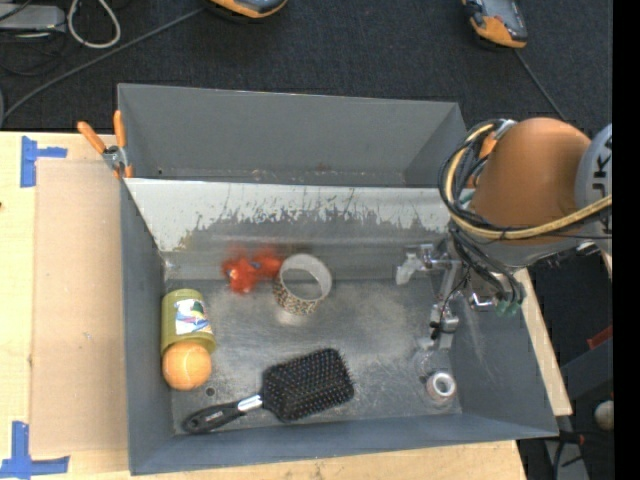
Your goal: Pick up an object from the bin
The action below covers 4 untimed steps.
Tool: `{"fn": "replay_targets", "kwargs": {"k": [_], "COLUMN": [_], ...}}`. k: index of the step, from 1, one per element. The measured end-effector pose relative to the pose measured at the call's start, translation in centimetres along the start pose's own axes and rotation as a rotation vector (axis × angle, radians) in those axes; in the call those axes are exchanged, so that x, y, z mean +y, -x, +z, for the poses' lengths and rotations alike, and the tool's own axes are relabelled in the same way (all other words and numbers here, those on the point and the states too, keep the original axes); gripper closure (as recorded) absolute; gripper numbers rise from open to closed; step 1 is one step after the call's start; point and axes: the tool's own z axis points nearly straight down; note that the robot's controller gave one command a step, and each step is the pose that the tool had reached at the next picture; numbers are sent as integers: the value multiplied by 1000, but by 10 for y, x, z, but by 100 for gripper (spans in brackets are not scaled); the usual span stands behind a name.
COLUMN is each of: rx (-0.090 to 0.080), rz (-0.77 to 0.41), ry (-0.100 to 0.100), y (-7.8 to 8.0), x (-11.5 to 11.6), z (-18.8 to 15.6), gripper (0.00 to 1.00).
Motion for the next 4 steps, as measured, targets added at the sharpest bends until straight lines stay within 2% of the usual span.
{"fn": "replay_targets", "kwargs": {"k": [1, 2, 3, 4], "rx": [1, -3, -12, -4], "rz": [35, -121, -96, -179], "ry": [-1, -1, -1, -1], "y": [29, 12, -23, -35], "x": [42, 62, 120, 127], "z": [-6, 35, 47, 79], "gripper": [0, 0, 0, 0]}}
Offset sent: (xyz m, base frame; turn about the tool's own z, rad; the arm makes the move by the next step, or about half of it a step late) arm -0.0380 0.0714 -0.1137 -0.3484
